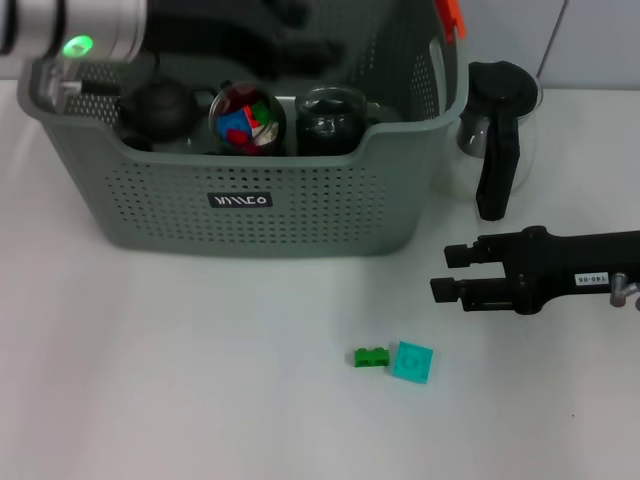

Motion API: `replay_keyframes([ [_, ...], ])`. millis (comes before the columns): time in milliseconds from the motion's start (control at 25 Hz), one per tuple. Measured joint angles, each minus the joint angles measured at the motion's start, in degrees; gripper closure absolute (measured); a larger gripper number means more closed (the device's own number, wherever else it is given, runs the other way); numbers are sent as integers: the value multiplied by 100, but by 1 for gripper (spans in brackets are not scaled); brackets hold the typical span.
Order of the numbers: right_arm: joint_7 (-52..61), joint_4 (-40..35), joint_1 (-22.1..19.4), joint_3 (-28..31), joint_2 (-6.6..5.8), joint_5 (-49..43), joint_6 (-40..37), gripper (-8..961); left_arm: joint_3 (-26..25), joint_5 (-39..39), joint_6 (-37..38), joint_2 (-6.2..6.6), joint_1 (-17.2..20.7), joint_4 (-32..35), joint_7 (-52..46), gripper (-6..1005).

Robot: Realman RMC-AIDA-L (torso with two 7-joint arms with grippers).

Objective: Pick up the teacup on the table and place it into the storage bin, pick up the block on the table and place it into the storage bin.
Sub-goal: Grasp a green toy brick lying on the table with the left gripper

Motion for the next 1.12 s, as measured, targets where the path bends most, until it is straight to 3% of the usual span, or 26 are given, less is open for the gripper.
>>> replay_keyframes([
  [160, -2, -9, 5, 0, 20, 5, 9, 310, -43, -400, 1369, -73, 325, 190, 1274, 411],
  [240, -2, -10, 8, 0, 19, 6, 4, 310, -14, -434, 1973, -85, 438, -41, 1773, 412],
  [360, -1, -11, 9, 24, 16, 9, -1, 310, 26, -425, 2292, -89, 495, -582, 2081, 414],
  [520, 2, -14, 17, 52, 19, 7, -2, 310, 225, -259, 2190, -91, 445, -1235, 2275, 416],
  [800, 51, -14, 19, 53, 1, -15, -9, 311, 1117, 497, 1435, -89, 104, -1928, 2066, 418],
  [1120, 50, 5, -79, 28, -101, -35, -58, 311, 2211, 689, 384, -92, 13, -2158, 1510, 419],
])
